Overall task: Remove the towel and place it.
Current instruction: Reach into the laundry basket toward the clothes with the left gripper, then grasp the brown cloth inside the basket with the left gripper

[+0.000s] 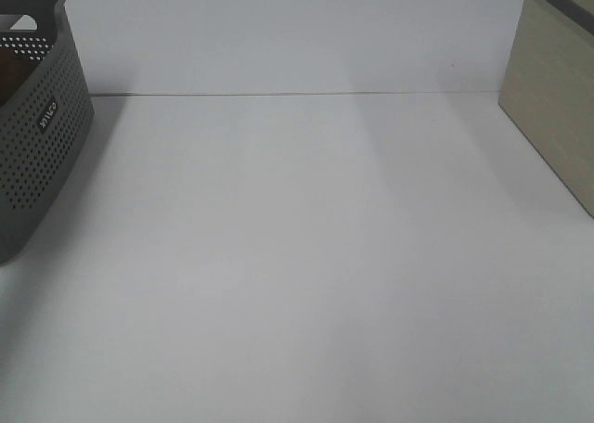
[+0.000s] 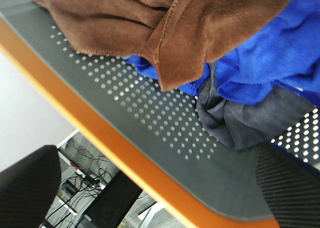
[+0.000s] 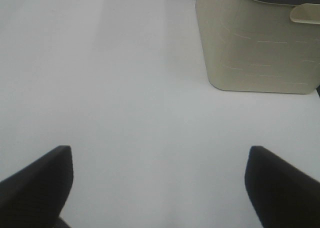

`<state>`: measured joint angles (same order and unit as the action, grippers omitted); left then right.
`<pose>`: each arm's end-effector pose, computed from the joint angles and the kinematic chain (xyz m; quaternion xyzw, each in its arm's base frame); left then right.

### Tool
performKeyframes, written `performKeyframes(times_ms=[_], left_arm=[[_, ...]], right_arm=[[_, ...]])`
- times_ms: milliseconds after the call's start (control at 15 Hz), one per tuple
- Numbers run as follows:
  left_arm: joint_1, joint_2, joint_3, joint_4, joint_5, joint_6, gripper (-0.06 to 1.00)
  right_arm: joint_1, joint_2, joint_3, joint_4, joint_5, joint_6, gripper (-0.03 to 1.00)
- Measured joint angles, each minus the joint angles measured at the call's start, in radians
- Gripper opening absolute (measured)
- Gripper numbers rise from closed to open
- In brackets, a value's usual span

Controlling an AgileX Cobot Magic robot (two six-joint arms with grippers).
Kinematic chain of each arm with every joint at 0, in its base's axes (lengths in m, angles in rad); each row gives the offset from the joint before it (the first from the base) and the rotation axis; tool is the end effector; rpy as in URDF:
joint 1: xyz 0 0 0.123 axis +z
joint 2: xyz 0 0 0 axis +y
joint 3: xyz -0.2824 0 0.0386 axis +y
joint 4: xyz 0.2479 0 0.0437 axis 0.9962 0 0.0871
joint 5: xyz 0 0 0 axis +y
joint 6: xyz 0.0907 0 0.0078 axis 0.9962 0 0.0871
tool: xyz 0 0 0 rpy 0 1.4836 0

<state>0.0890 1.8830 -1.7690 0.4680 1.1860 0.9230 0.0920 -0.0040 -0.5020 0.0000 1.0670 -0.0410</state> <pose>0.4018 0.0741 0.3189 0.4310 0.8560 0.2825 0.0415 -0.0059 -0.0005 0.2772 -0.0567 0.8514 0.0133 0.5212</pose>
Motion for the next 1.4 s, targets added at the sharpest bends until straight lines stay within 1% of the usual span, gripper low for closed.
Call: performKeyframes(times_ms=[133,200,400,533,667,800,933,1067,1133,1200,1400], left_arm=[[0.017,0.054,-0.009,-0.012,-0.005,0.04,0.99],[0.026,0.098,-0.009,-0.021,-0.028,0.074,0.99],[0.028,0.184,-0.01,-0.025,-0.103,0.113,0.99],[0.028,0.242,-0.042,-0.028,-0.142,0.122,0.99],[0.028,0.311,-0.116,-0.048,-0.147,0.124,0.99],[0.028,0.359,-0.175,-0.092,-0.153,0.124,0.98],[0.028,0.375,-0.188,-0.109,-0.156,0.127,0.98],[0.028,0.375,-0.189,-0.109,-0.137,0.128,0.97],[0.031,0.375,-0.191,-0.109,-0.122,0.128,0.94],[0.035,0.375,-0.191,-0.11,-0.111,0.129,0.89],[0.058,0.375,-0.191,-0.112,-0.109,0.131,0.61]], right_arm=[[0.0,0.0,0.0,0.0,0.0,0.0,0.89],[0.0,0.0,0.0,0.0,0.0,0.0,0.89],[0.0,0.0,0.0,0.0,0.0,0.0,0.89],[0.0,0.0,0.0,0.0,0.0,0.0,0.89],[0.0,0.0,0.0,0.0,0.0,0.0,0.89],[0.0,0.0,0.0,0.0,0.0,0.0,0.89],[0.0,0.0,0.0,0.0,0.0,0.0,0.89],[0.0,0.0,0.0,0.0,0.0,0.0,0.89],[0.0,0.0,0.0,0.0,0.0,0.0,0.89],[0.0,0.0,0.0,0.0,0.0,0.0,0.89],[0.0,0.0,0.0,0.0,0.0,0.0,0.89]])
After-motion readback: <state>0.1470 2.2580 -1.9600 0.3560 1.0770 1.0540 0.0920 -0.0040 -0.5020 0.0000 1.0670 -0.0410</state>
